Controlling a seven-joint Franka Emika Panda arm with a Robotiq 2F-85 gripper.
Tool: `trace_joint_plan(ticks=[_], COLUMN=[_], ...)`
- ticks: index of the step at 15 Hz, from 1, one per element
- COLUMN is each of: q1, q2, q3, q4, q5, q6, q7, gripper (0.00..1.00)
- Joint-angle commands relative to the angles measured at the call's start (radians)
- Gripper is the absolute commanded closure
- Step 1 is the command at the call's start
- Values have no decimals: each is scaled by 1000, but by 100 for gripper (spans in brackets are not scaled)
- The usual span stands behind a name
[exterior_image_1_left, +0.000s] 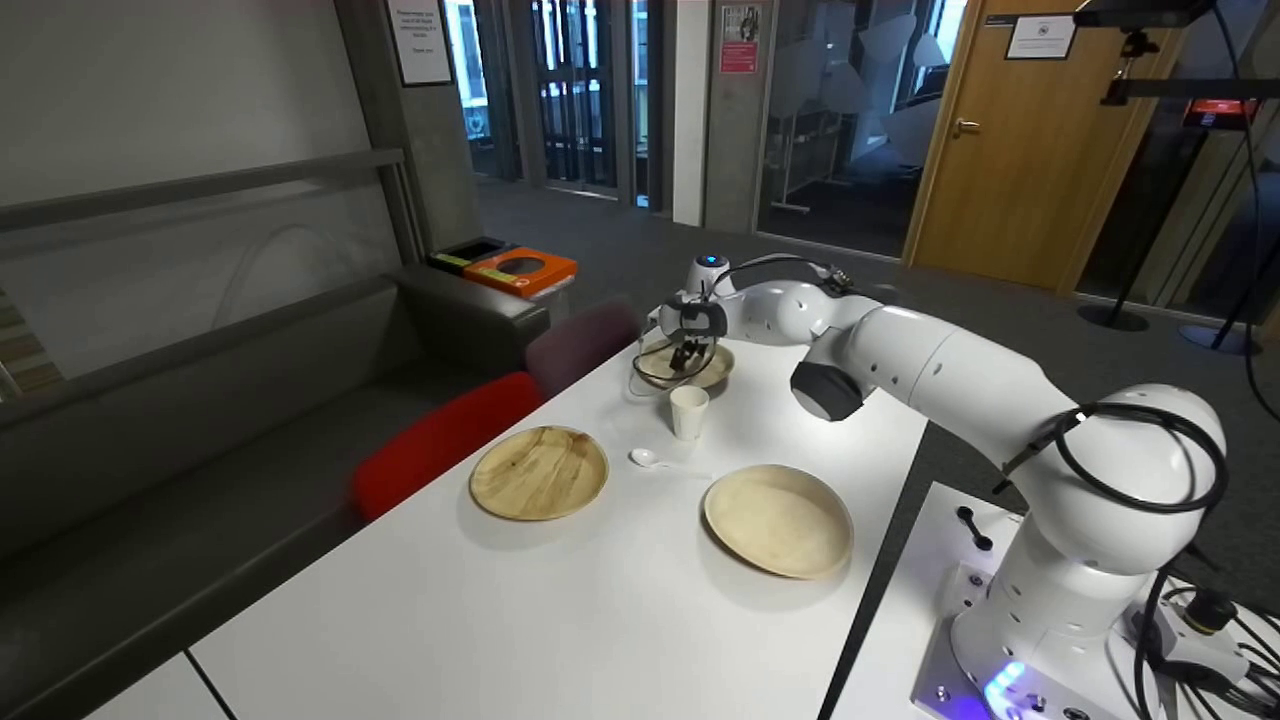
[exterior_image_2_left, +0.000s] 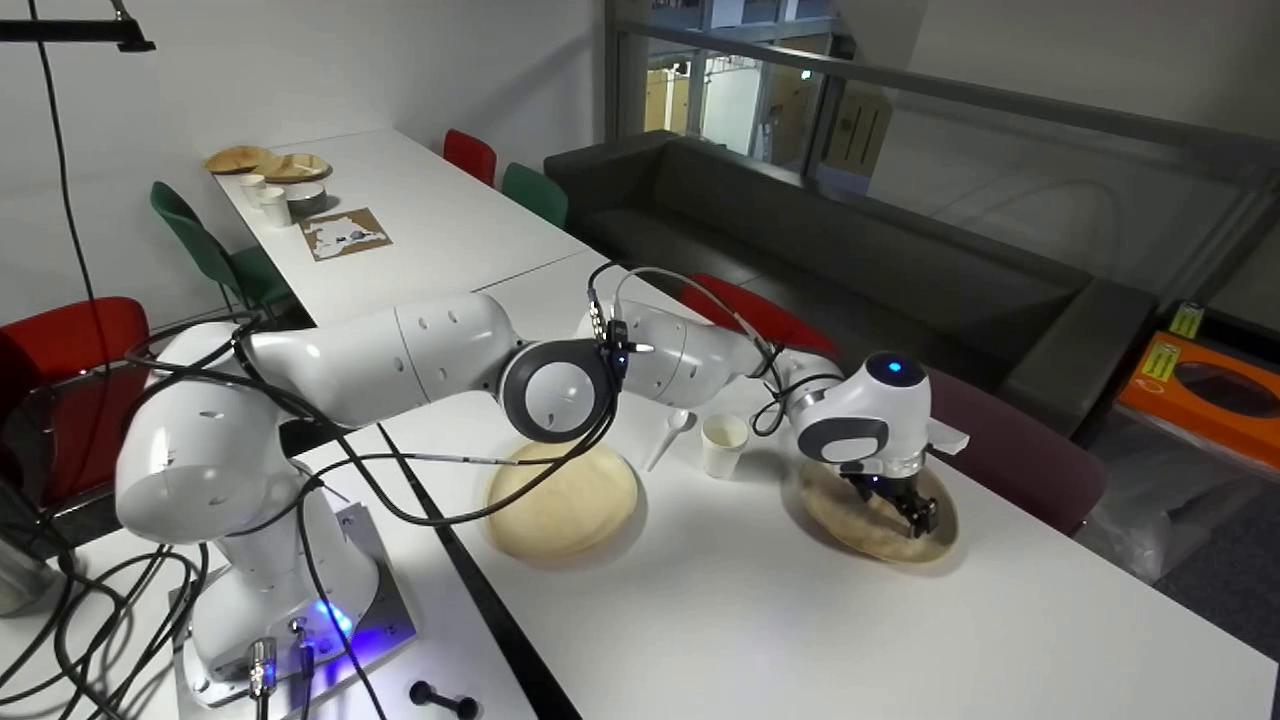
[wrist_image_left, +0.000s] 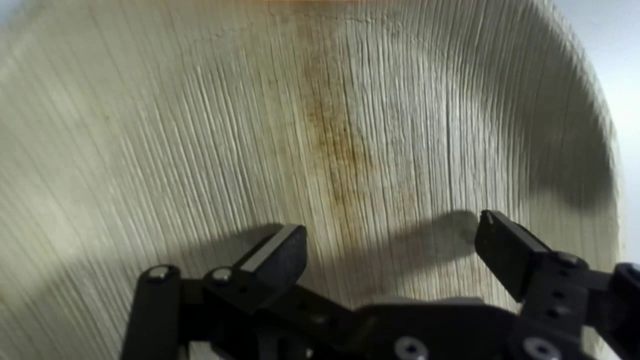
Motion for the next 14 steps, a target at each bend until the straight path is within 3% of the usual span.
trace_joint_plan(ticks=[1,7,14], q1=[-47,-70,-105], q2=[5,5,-82], q3=[29,46,120], q4=[42,66,65], q5=[-6,6,84], q6=[11,14,39], q7=[-18,-63,-320], gripper=[0,0,0])
